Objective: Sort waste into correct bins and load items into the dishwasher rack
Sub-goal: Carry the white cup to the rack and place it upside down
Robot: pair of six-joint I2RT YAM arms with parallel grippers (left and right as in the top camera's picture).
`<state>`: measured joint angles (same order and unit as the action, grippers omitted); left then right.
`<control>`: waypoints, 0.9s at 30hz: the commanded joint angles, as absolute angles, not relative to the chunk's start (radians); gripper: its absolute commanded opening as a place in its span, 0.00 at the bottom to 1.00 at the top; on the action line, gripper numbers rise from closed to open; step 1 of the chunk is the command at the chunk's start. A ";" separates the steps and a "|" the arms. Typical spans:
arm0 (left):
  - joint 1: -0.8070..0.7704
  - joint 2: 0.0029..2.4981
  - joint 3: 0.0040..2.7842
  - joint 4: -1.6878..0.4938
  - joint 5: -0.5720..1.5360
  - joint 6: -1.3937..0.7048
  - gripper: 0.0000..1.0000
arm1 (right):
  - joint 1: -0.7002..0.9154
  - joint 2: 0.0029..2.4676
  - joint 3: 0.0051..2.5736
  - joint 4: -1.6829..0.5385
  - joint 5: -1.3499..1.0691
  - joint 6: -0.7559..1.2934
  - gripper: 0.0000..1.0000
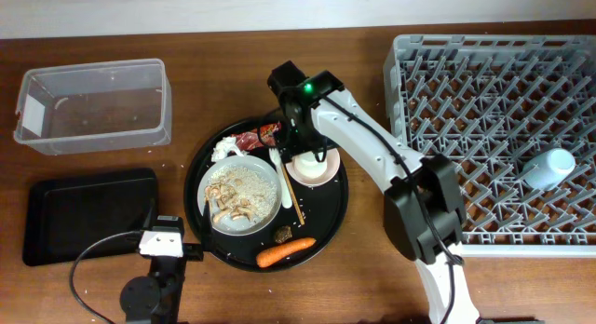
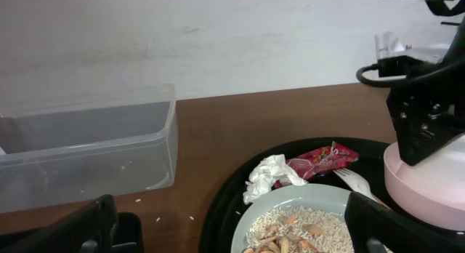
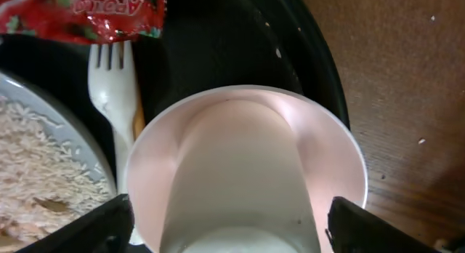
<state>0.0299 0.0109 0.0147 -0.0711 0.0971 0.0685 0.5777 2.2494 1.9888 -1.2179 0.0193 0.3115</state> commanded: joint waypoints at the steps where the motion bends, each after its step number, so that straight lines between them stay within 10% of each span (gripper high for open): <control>1: 0.027 0.006 0.009 -0.072 0.096 0.084 0.99 | 0.582 2.252 1.991 -1.226 0.039 0.331 0.84; 19: 0.027 0.006 0.009 -0.072 0.096 0.084 0.99 | 0.582 2.225 1.935 -1.209 0.039 0.349 0.63; 27: 0.027 0.006 0.009 -0.072 0.096 0.084 0.99 | 0.500 2.211 2.293 -1.486 0.038 0.340 0.61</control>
